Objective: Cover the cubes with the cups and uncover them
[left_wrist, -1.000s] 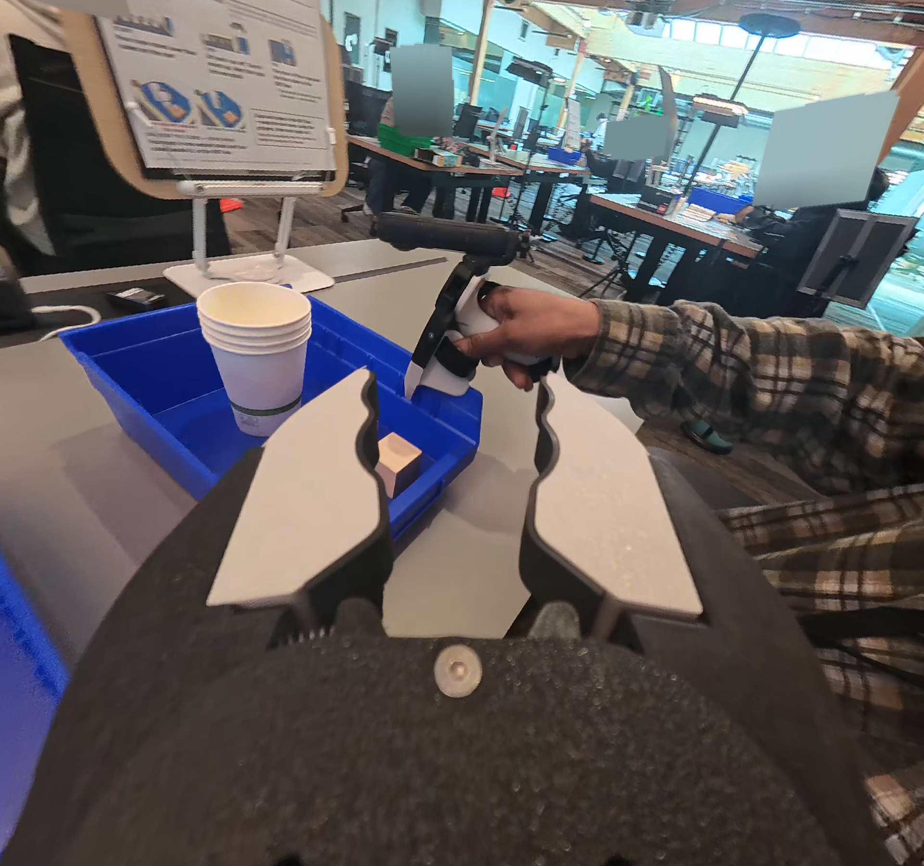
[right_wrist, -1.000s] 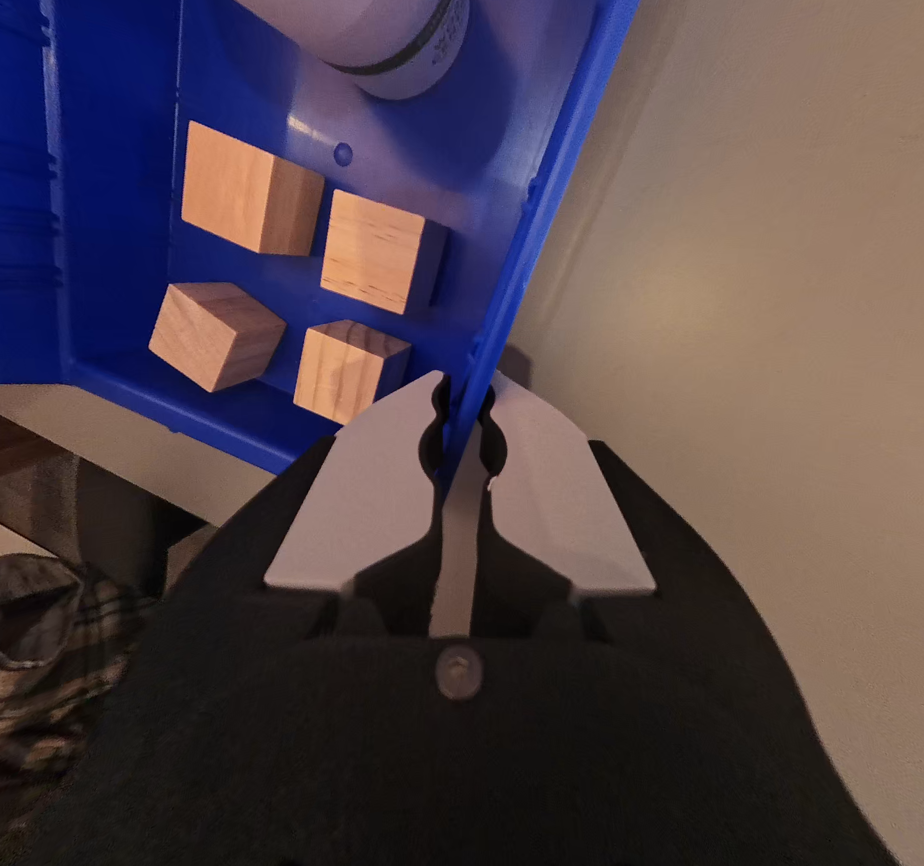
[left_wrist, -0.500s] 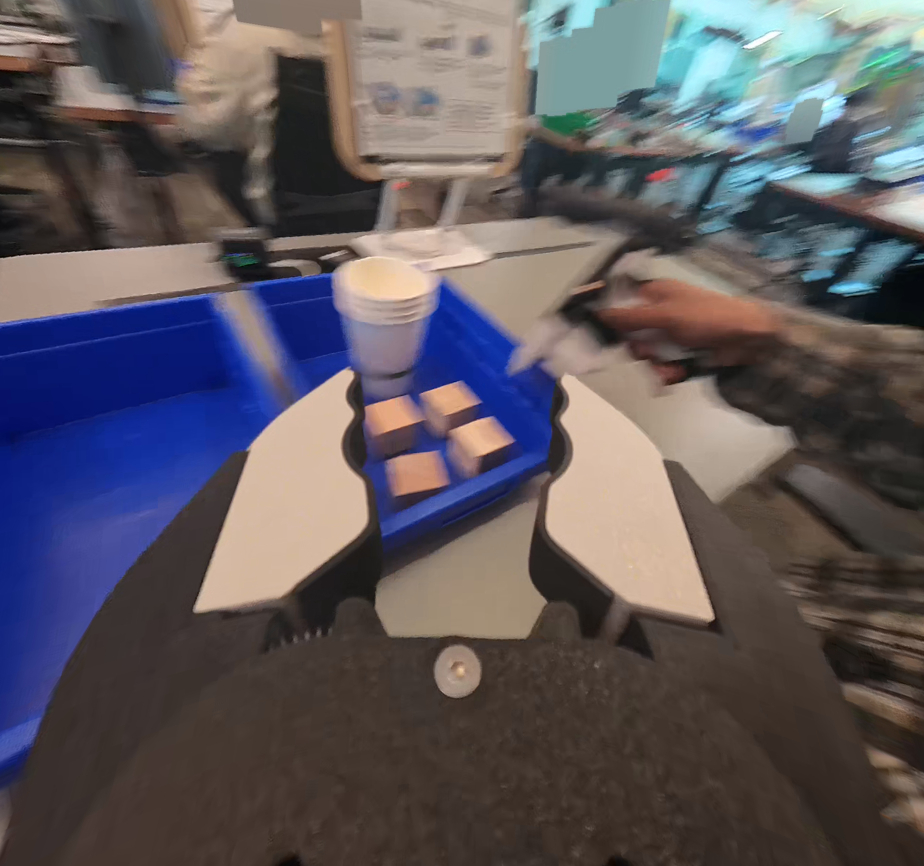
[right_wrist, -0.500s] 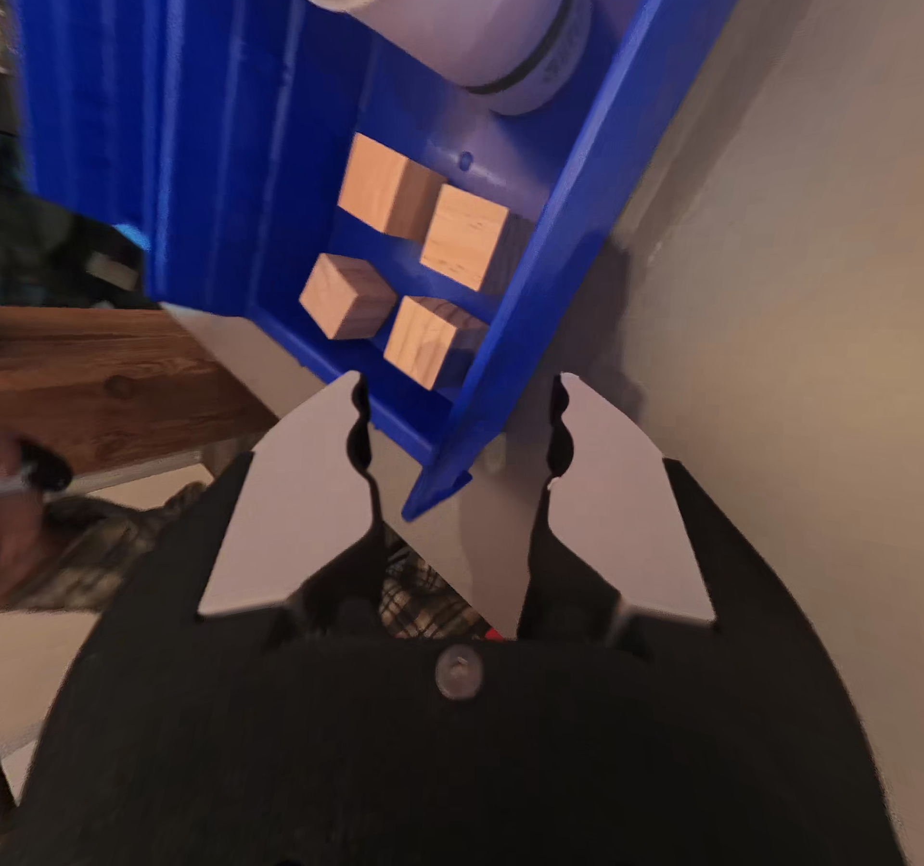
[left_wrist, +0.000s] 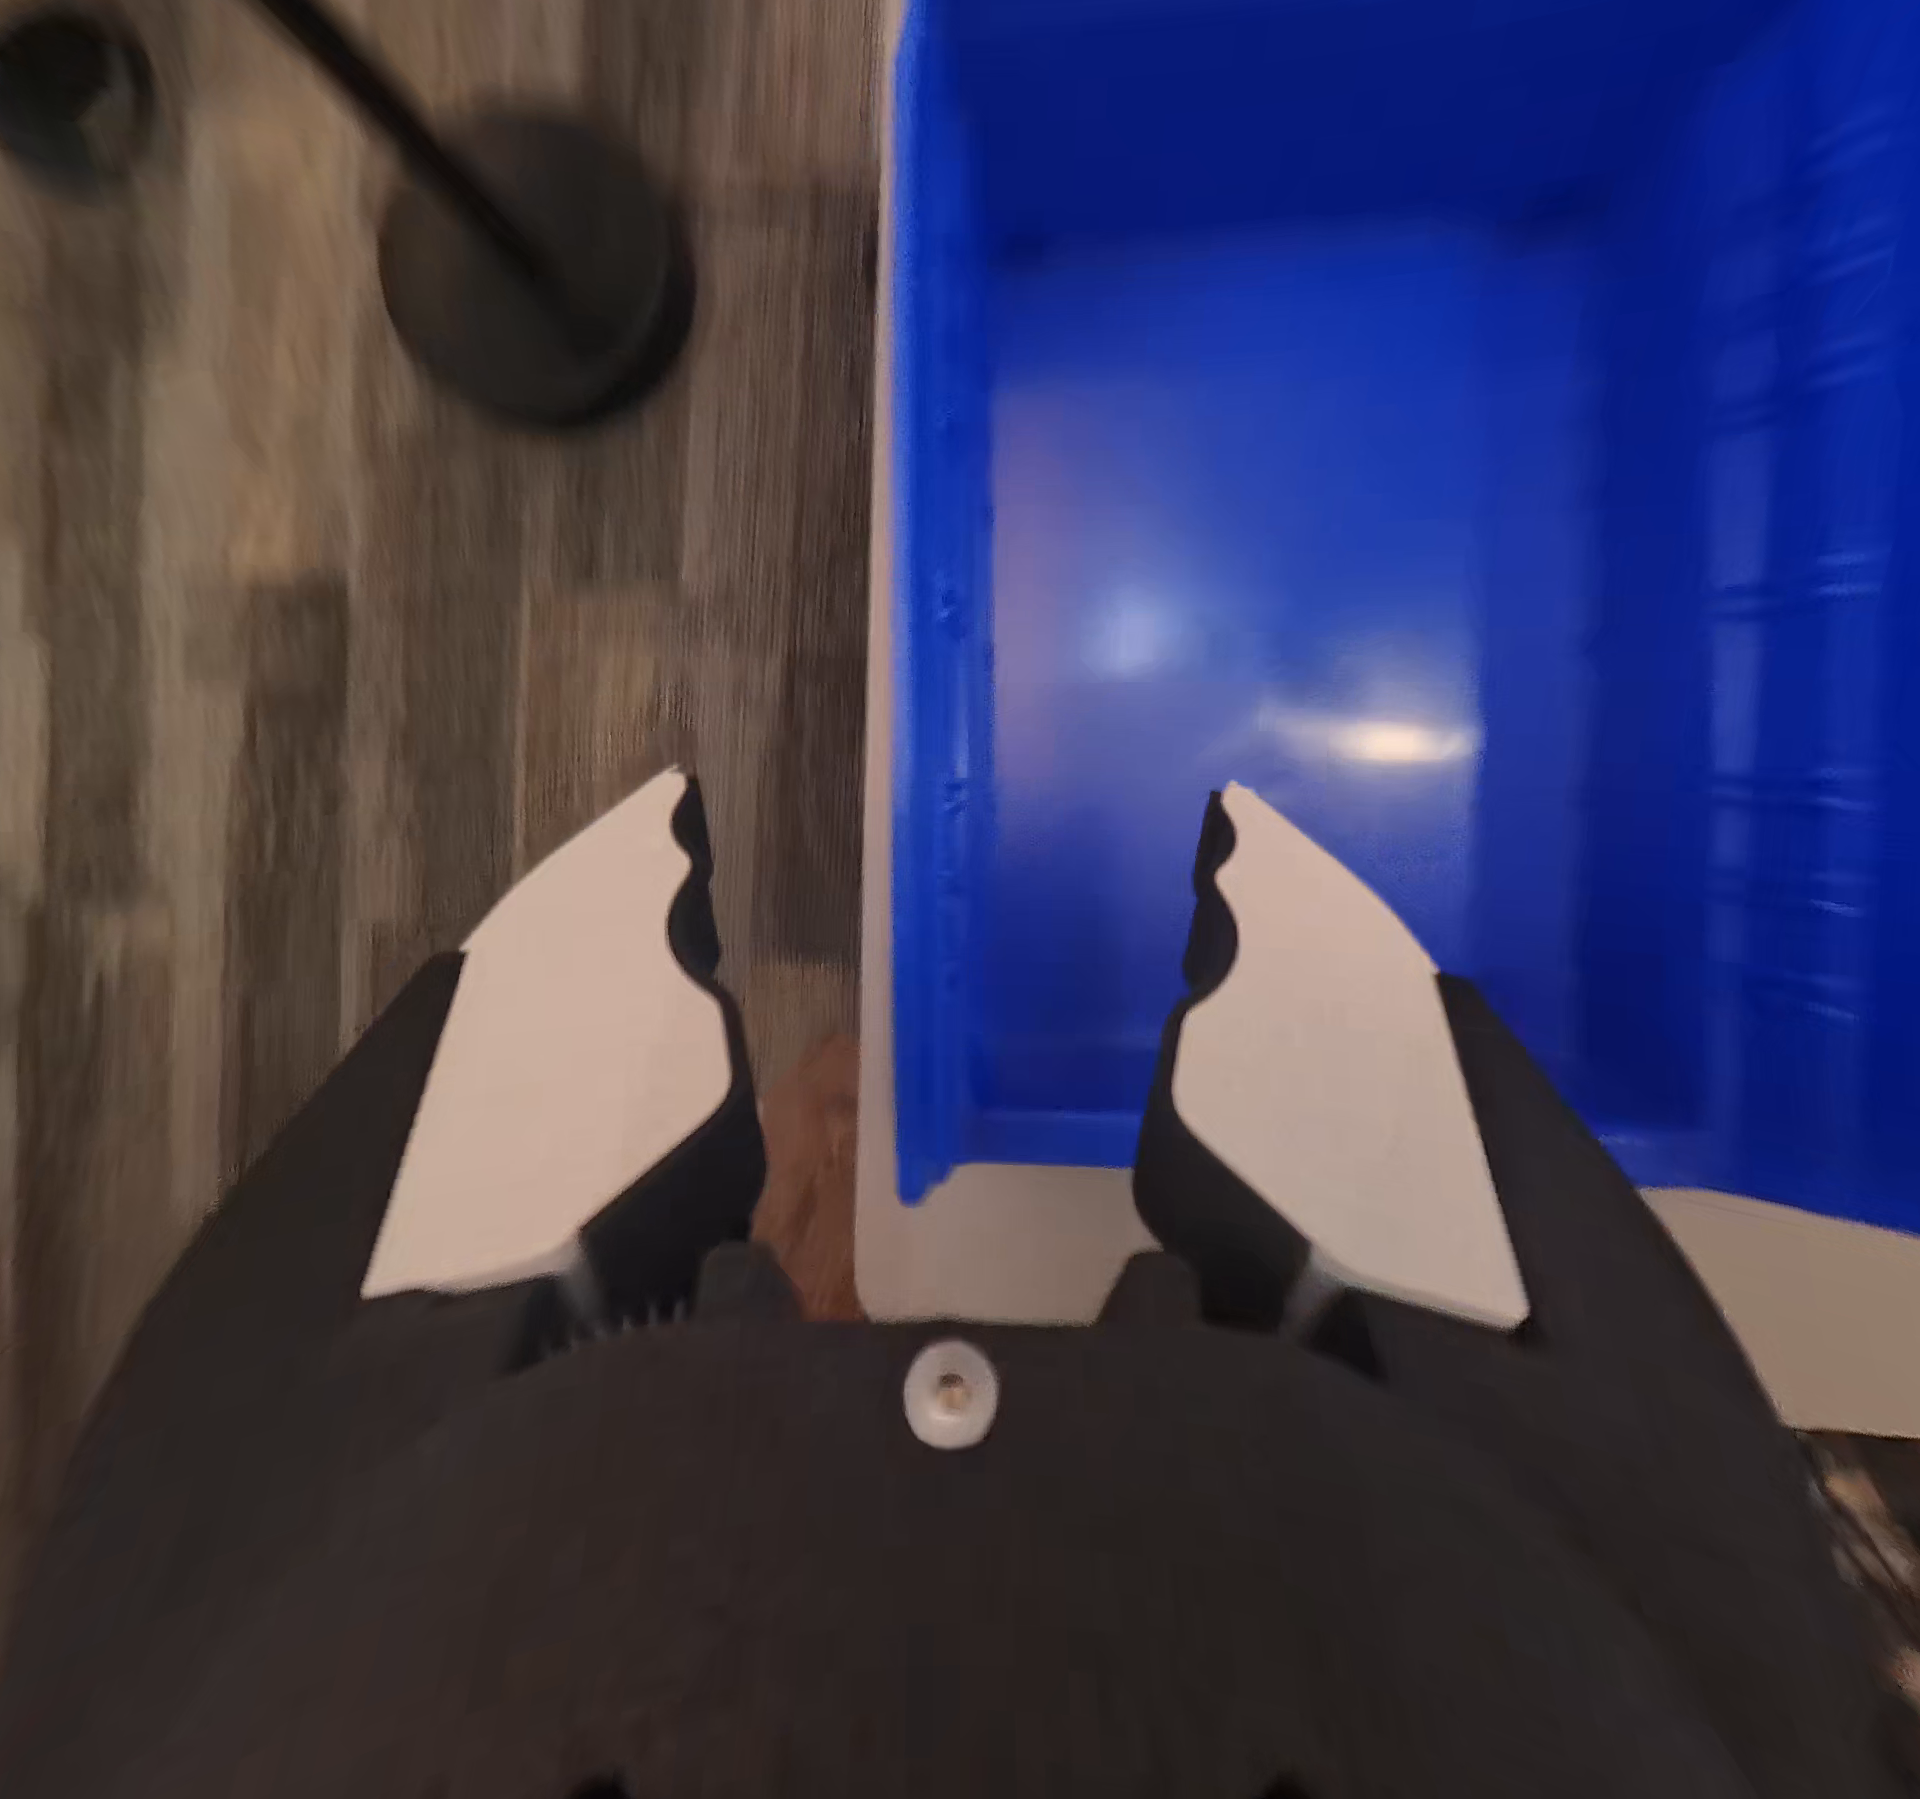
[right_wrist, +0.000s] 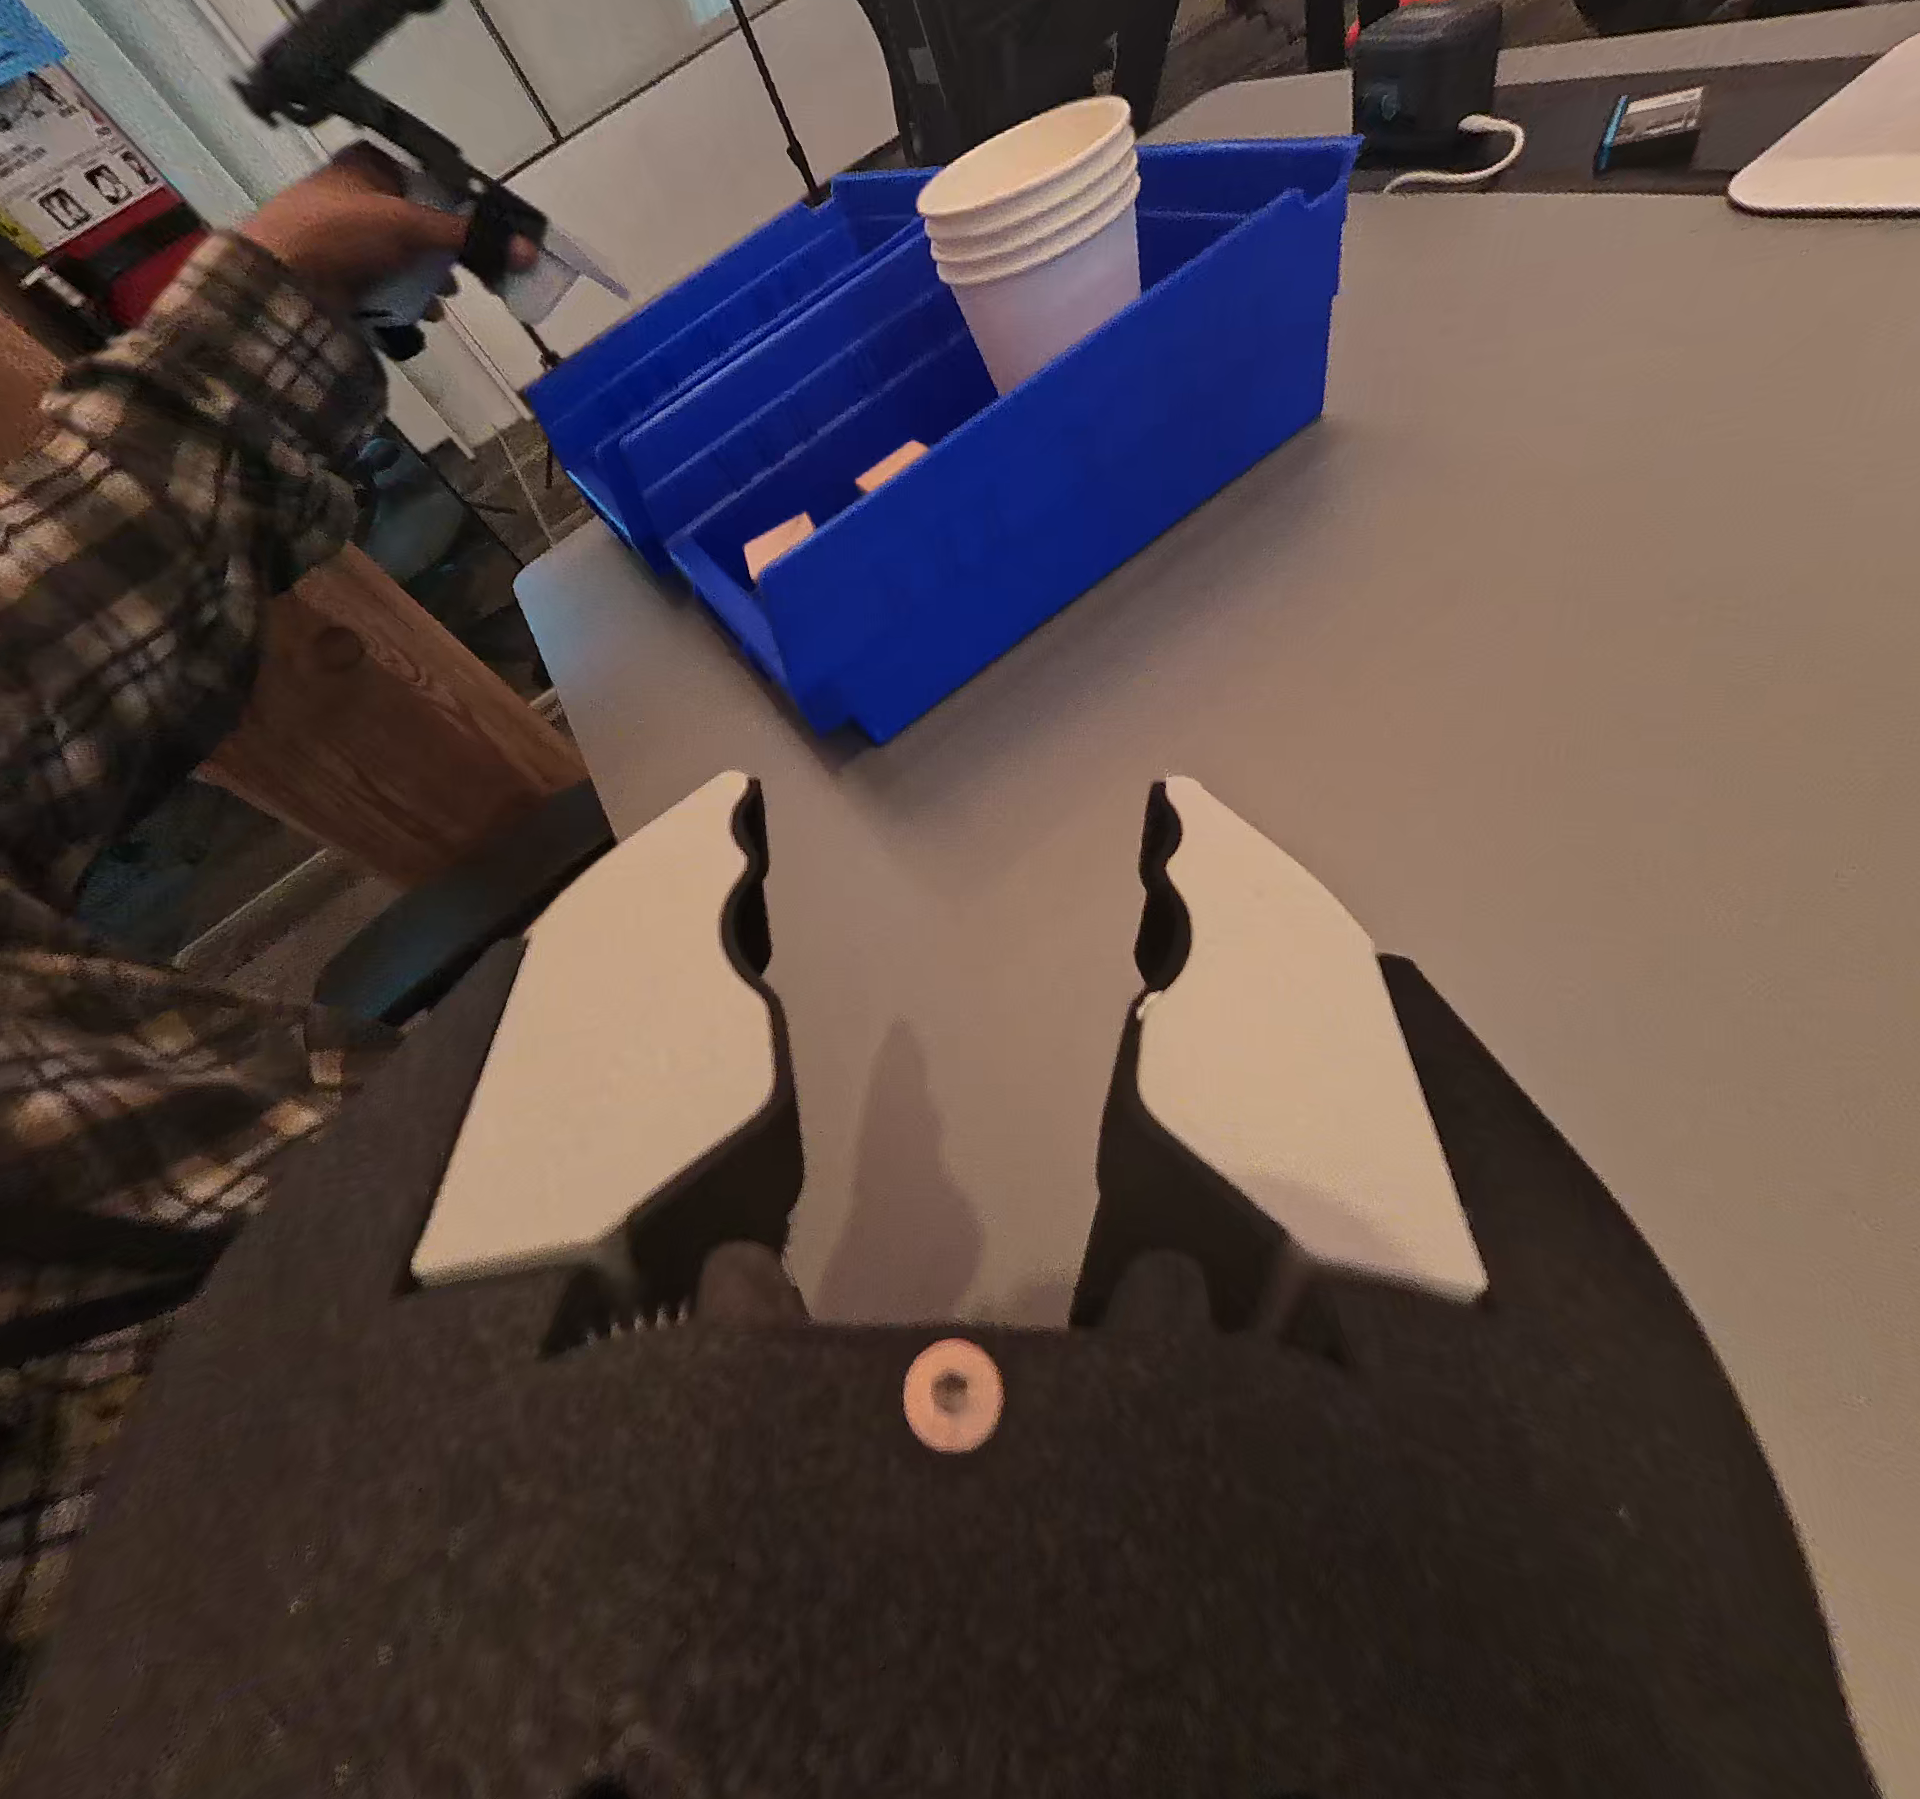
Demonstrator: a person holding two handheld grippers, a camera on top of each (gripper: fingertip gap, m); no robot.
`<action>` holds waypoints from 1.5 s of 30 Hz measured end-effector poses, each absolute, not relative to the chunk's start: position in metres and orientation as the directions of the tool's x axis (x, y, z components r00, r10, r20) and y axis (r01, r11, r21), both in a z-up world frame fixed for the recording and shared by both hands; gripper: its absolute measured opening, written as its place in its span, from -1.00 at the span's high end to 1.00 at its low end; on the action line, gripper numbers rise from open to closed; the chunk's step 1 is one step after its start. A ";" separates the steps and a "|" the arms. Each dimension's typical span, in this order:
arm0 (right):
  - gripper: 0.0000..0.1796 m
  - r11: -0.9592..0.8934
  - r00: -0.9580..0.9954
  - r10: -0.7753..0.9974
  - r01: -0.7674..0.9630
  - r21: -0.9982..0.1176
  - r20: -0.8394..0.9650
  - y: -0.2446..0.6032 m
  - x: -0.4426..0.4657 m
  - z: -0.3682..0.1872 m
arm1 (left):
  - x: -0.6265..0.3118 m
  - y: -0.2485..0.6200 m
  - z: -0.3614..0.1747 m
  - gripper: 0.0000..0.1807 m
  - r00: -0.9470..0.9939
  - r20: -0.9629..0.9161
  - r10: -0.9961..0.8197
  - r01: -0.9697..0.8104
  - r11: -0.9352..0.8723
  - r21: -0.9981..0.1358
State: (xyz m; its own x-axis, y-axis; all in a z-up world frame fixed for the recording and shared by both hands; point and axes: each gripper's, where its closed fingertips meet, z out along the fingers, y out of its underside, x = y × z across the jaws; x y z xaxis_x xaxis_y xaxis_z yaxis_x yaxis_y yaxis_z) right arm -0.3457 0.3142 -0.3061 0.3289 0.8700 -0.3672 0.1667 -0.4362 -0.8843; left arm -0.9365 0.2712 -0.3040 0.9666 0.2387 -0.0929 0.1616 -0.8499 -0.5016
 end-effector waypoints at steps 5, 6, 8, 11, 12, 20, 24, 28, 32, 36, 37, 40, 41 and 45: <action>0.29 -0.455 0.317 0.865 0.165 -0.875 -0.390 0.307 -0.319 -0.323 | -0.952 0.266 -0.352 0.07 0.958 -0.034 0.283 0.259 -0.913 -0.316; 0.30 -0.462 0.312 0.863 0.172 -0.870 -0.397 0.306 -0.316 -0.326 | -0.952 0.265 -0.359 0.09 0.957 -0.014 0.290 0.274 -0.917 -0.291; 0.36 -0.480 0.307 0.857 0.179 -0.859 -0.414 0.305 -0.310 -0.330 | -0.953 0.262 -0.369 0.21 0.955 0.017 0.298 0.292 -0.922 -0.254; 0.43 -0.504 0.279 0.847 0.153 -0.850 -0.452 0.303 -0.306 -0.327 | -0.951 0.257 -0.384 0.50 0.954 0.053 0.295 0.300 -0.932 -0.203; 0.47 -0.515 0.268 0.842 0.143 -0.845 -0.467 0.302 -0.305 -0.326 | -0.947 0.255 -0.389 0.63 0.955 0.080 0.285 0.295 -0.938 -0.181; 0.61 -0.550 0.240 0.820 0.082 -0.831 -0.519 0.298 -0.290 -0.323 | -0.936 0.255 -0.395 0.96 0.939 0.183 0.291 0.322 -0.931 -0.174; 0.62 -0.570 0.256 0.801 0.049 -0.820 -0.542 0.297 -0.279 -0.325 | -0.947 0.246 -0.392 0.96 0.924 0.190 0.333 0.369 -0.905 -0.210; 0.65 -0.592 0.247 0.782 0.004 -0.806 -0.573 0.300 -0.272 -0.322 | -0.957 0.238 -0.379 0.96 0.892 0.226 0.392 0.443 -0.857 -0.264; 0.65 -0.605 0.223 0.772 -0.028 -0.796 -0.595 0.301 -0.271 -0.316 | -0.957 0.243 -0.350 0.96 0.847 0.336 0.412 0.516 -0.789 -0.334; 0.66 -0.602 0.211 0.779 -0.012 -0.798 -0.591 0.296 -0.273 -0.314 | -0.953 0.257 -0.301 0.96 0.839 0.377 0.391 0.528 -0.752 -0.394; 0.66 -0.599 0.211 0.781 -0.010 -0.800 -0.588 0.295 -0.272 -0.312 | -0.950 0.262 -0.287 0.96 0.847 0.371 0.381 0.517 -0.753 -0.407; 0.66 -0.588 0.224 0.787 -0.013 -0.809 -0.575 0.293 -0.268 -0.308 | -0.932 0.282 -0.243 0.96 0.885 0.337 0.320 0.451 -0.769 -0.453; 0.66 -0.586 0.227 0.787 -0.017 -0.810 -0.574 0.293 -0.266 -0.306 | -0.923 0.291 -0.229 0.96 0.899 0.329 0.291 0.423 -0.775 -0.470; 0.66 -0.578 0.232 0.789 -0.036 -0.815 -0.569 0.290 -0.257 -0.296 | -0.863 0.336 -0.178 0.96 0.931 0.331 0.152 0.314 -0.795 -0.519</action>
